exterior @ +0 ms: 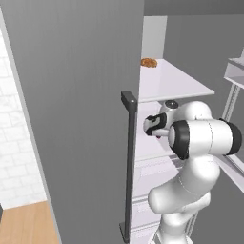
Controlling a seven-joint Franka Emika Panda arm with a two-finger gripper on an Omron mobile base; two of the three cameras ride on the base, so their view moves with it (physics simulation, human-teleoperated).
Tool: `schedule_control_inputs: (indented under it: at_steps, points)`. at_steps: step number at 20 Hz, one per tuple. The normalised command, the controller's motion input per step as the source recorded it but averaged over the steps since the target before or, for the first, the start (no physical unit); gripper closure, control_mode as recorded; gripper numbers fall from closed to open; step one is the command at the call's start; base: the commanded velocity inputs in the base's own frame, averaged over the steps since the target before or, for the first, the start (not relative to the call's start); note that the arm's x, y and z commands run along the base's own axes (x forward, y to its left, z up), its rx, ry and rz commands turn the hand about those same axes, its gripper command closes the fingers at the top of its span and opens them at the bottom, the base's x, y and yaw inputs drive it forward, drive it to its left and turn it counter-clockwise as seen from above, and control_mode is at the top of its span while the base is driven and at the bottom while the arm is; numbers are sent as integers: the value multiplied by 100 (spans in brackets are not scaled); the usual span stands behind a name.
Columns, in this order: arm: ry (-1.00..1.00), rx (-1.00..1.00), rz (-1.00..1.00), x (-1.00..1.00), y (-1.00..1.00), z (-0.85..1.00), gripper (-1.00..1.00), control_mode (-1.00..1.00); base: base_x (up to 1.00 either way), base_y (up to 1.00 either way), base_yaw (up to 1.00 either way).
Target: Take the strawberry from the fridge and place it on top of the pancake, located on the dining counter.
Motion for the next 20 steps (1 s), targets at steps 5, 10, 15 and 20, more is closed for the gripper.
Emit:
schedule_control_inputs:
  at_steps: [5, 10, 15, 20]
  points:
    - [-1, 0, -5, -58, 0, -20, 100, -100, 0, 0, 0]
    - [-10, 0, -4, -62, 0, -2, 100, -100, 0, 0, 0]
    - [-6, 0, -3, -65, 9, 47, 100, -100, 0, 0, 0]
    - [0, -3, 4, -85, 7, 97, 100, -100, 0, 0, 0]
